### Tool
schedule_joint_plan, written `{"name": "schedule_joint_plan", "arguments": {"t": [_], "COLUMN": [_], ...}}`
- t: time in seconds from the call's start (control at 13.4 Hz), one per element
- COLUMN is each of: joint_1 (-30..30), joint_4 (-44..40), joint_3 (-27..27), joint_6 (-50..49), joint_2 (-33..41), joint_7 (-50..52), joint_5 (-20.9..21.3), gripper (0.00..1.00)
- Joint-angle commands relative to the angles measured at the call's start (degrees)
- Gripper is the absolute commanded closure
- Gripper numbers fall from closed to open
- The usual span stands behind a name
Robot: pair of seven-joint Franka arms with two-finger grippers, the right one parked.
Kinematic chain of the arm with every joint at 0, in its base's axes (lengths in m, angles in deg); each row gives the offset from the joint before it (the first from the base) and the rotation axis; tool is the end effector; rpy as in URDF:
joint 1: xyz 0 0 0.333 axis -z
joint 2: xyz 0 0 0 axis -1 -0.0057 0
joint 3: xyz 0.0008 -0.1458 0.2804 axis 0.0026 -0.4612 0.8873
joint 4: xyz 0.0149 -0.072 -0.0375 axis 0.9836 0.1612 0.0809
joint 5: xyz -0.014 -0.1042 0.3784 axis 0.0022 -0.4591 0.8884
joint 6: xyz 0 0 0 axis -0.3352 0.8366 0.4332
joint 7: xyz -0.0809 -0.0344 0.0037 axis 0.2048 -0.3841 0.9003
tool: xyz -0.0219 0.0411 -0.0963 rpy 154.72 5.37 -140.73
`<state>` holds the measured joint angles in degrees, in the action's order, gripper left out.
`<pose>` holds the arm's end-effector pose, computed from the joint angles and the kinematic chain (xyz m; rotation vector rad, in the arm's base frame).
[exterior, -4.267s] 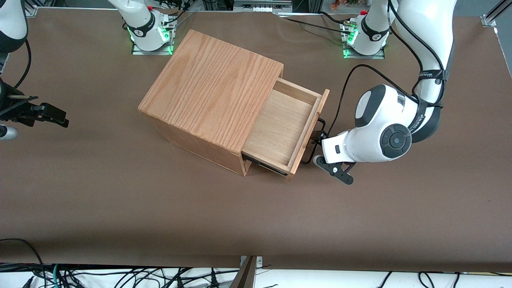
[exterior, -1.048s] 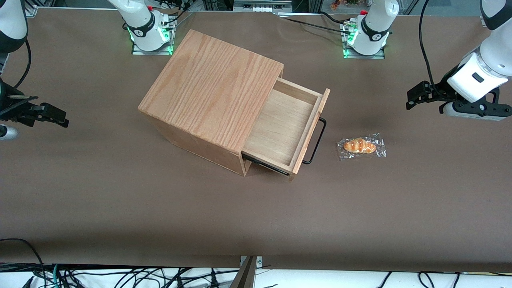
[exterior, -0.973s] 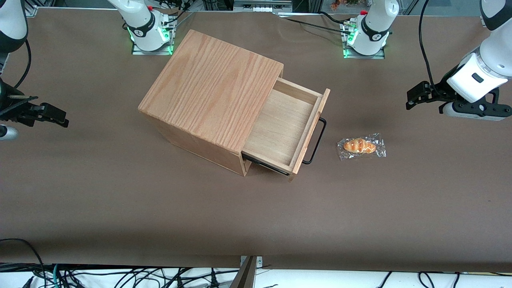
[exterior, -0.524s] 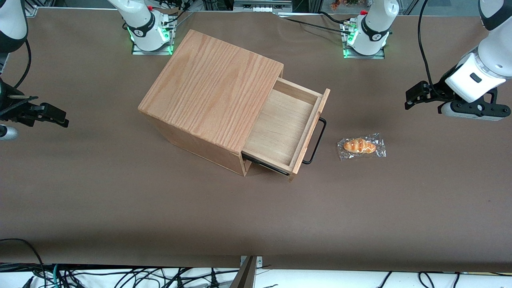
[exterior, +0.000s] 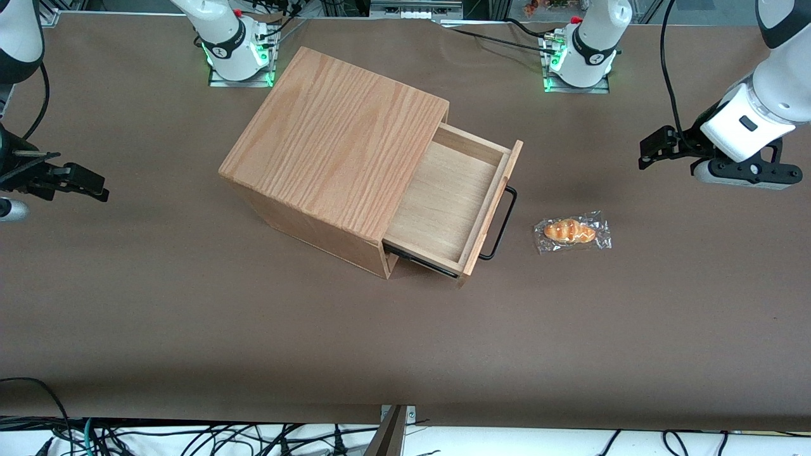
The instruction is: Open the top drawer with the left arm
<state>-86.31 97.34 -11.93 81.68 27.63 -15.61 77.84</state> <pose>0.5525 -0.0554 0.5729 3.0918 -0.0671 -0.0844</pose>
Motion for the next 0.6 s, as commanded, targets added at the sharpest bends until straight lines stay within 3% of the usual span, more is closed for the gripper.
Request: {"name": "schedule_joint_plan", "arguments": {"t": [0.0, 0.52], "joint_1": [1.9, 1.9], "joint_4": [-1.2, -1.1], "joint_3": [0.6, 1.2], "joint_6": [-1.6, -1.6], "joint_2": [-0.1, -0.1], "joint_7": [2.1, 1.6], "joint_5": [3.7, 3.1], "gripper": [0.0, 0.0]}}
